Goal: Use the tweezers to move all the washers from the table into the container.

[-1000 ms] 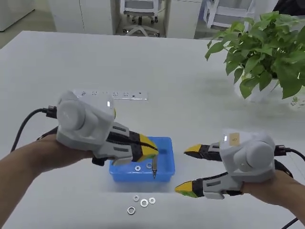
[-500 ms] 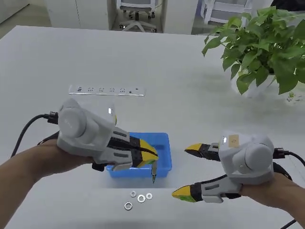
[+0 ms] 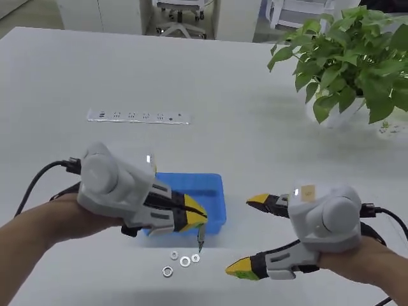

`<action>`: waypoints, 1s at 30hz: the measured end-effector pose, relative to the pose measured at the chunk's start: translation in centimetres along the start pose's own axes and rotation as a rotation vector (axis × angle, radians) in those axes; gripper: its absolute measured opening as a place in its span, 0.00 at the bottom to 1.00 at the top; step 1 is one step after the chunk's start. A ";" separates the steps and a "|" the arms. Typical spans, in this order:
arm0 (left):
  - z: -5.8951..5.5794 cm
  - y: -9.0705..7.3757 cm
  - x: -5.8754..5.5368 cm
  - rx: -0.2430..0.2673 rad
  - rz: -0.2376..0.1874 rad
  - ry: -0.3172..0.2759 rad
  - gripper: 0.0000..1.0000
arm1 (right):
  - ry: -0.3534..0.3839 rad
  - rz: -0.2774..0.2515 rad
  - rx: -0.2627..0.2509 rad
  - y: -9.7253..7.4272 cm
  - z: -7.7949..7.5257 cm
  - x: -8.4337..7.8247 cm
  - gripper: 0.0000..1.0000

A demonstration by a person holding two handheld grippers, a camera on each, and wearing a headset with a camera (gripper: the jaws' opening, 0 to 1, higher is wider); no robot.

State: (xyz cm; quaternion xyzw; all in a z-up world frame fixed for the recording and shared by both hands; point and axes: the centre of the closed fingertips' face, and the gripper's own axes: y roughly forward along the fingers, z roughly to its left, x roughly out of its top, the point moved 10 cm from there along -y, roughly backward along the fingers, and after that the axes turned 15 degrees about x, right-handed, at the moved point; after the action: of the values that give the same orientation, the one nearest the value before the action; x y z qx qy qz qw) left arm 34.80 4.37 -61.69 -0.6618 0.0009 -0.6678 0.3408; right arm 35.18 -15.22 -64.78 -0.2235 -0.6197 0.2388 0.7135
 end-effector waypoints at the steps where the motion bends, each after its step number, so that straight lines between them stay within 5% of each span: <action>1: 0.0 0.1 -0.1 -0.002 0.001 0.000 0.05 | 0.000 0.001 0.000 0.0 0.0 0.0 0.81; 30: -0.6 0.8 -2.0 -0.018 0.021 0.001 0.05 | 0.018 0.025 0.026 0.8 0.6 -0.5 0.82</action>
State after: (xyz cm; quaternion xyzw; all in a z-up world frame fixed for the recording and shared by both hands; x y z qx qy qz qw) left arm 34.46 4.36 -63.89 -0.6643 0.0140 -0.6645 0.3420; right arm 34.50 -14.87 -65.58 -0.2241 -0.6074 0.2536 0.7187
